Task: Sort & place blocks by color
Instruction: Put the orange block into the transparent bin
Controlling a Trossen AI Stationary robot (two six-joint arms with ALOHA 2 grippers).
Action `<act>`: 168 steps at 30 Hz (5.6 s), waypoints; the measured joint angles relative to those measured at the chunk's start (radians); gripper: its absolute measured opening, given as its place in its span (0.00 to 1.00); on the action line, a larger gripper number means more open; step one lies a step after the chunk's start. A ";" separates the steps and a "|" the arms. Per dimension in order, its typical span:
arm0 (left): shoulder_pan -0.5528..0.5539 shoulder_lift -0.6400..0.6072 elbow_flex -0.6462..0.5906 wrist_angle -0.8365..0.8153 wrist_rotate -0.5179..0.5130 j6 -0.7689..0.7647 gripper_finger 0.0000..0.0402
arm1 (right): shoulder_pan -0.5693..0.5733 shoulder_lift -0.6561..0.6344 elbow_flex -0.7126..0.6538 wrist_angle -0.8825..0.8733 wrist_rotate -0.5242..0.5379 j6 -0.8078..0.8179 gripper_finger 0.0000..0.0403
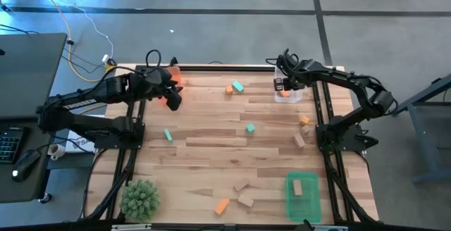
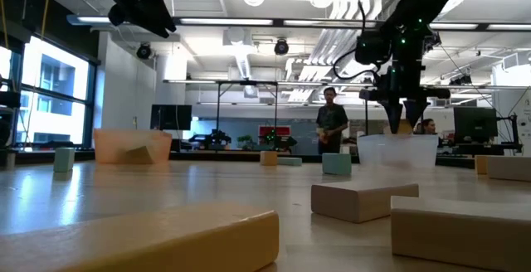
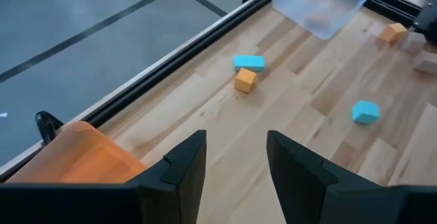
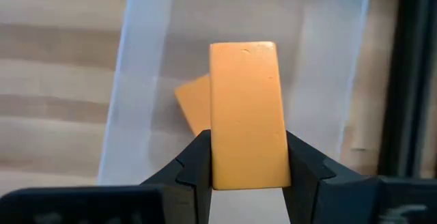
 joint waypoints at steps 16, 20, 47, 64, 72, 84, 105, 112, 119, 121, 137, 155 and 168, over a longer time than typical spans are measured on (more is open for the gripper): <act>0.007 0.000 0.000 0.000 0.080 0.002 0.35 | -0.004 0.000 -0.019 0.014 -0.033 0.007 0.38; 0.007 0.000 0.000 0.000 0.081 0.000 0.35 | -0.004 0.000 -0.019 0.014 -0.022 -0.008 0.42; 0.005 0.000 0.000 -0.001 0.267 -0.061 0.53 | 0.268 -0.070 0.295 -0.077 -0.011 0.078 0.44; -0.260 0.000 0.000 0.184 0.297 -0.202 0.53 | 0.545 -0.069 0.328 -0.060 0.021 0.253 0.44; -0.386 0.000 0.009 0.297 0.297 -0.226 0.53 | 0.695 -0.069 0.328 -0.004 0.054 0.340 0.44; -0.467 0.074 0.192 0.241 0.282 -0.181 0.53 | 0.784 -0.090 0.327 0.090 0.115 0.384 0.44; -0.712 0.401 0.366 -0.082 -0.039 -0.387 0.53 | 0.782 -0.091 0.327 0.030 0.157 0.366 0.44; -0.793 0.530 0.366 -0.089 -0.082 -0.576 0.53 | 0.782 -0.091 0.327 0.021 0.143 0.344 0.44; -0.842 0.648 0.366 -0.096 -0.099 -0.733 0.53 | 0.782 -0.091 0.327 -0.002 0.155 0.314 0.44; -0.854 0.679 0.366 -0.091 -0.098 -0.769 0.53 | 0.782 -0.087 0.327 -0.006 0.165 0.313 0.44; -0.967 0.855 0.366 0.037 -0.030 -0.976 0.53 | 0.782 -0.037 0.326 -0.043 0.168 0.313 0.44; -0.908 0.865 0.638 -0.006 -0.104 -0.784 0.53 | 0.789 -0.016 0.326 -0.054 0.119 0.267 0.44; -0.934 0.966 0.638 0.006 -0.178 -0.895 0.53 | 0.789 -0.016 0.326 -0.088 0.124 0.242 0.44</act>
